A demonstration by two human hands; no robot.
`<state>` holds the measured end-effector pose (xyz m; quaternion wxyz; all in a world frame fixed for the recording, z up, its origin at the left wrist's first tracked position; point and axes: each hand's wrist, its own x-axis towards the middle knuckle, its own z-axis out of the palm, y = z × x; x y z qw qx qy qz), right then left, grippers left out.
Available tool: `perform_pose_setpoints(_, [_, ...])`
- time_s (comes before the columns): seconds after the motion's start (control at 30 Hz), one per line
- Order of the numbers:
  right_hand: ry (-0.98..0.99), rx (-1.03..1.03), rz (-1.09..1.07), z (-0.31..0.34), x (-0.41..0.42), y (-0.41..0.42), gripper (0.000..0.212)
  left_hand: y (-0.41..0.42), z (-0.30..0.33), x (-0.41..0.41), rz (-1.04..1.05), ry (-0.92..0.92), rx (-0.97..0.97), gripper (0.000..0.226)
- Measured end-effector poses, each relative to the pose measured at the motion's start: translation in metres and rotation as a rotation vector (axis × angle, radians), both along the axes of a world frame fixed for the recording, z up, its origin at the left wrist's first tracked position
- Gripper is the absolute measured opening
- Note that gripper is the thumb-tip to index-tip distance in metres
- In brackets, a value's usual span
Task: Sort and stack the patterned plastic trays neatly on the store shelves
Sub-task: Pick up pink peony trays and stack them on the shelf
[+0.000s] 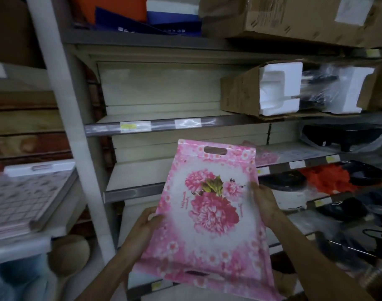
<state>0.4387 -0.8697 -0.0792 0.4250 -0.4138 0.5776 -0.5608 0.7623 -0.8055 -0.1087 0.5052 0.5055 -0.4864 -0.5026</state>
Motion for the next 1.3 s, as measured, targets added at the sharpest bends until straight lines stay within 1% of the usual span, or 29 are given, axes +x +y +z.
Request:
perform_pose_setpoints(0.07, [0.006,0.015,0.01,-0.005,0.023,-0.001,0.042,0.017,-0.001,0.015,0.033,-0.064,-0.002,0.031])
perform_pose_setpoints(0.17, [0.004,0.03,0.086,-0.009,0.063,0.001,0.043,0.044,-0.002,0.041,0.056,-0.02,0.015,0.044])
perform_pose_setpoints(0.3, [0.024,0.01,0.194,-0.007,0.12,0.005,0.045,0.074,-0.006,0.078,0.152,0.002,-0.006,0.037])
perform_pose_setpoints(0.43, [0.055,-0.005,0.286,-0.007,0.177,0.008,0.049,0.103,-0.013,0.119,0.261,-0.053,-0.055,0.032])
perform_pose_setpoints(0.57, [0.051,-0.008,0.359,-0.008,0.234,0.012,0.045,0.125,-0.023,0.164,0.413,-0.108,-0.055,0.041])
perform_pose_setpoints(0.73, [0.022,0.008,0.469,-0.007,0.313,0.022,0.044,0.153,-0.025,0.228,0.504,-0.129,-0.071,0.037])
perform_pose_setpoints(0.8, [0.007,0.005,0.511,-0.007,0.347,0.028,0.044,0.164,-0.024,0.26,0.559,-0.159,-0.064,0.04])
perform_pose_setpoints(0.9, [0.021,-0.005,0.544,-0.005,0.394,0.036,0.045,0.179,-0.022,0.304,0.575,-0.161,-0.069,0.039])
perform_pose_setpoints(1.0, [0.011,-0.034,0.551,0.001,0.436,0.045,0.031,0.191,-0.016,0.341,0.618,-0.181,-0.096,0.038])
perform_pose_setpoints(1.07, [0.002,-0.066,0.562,0.007,0.463,0.048,0.028,0.199,-0.013,0.363,0.654,-0.203,-0.105,0.038])
perform_pose_setpoints(1.2, [0.048,-0.088,0.575,0.013,0.502,0.053,0.035,0.208,-0.003,0.401,0.651,-0.238,-0.114,0.043])
perform_pose_setpoints(1.3, [0.045,-0.091,0.609,0.017,0.522,0.054,0.039,0.201,0.005,0.424,0.703,-0.234,-0.121,0.051])
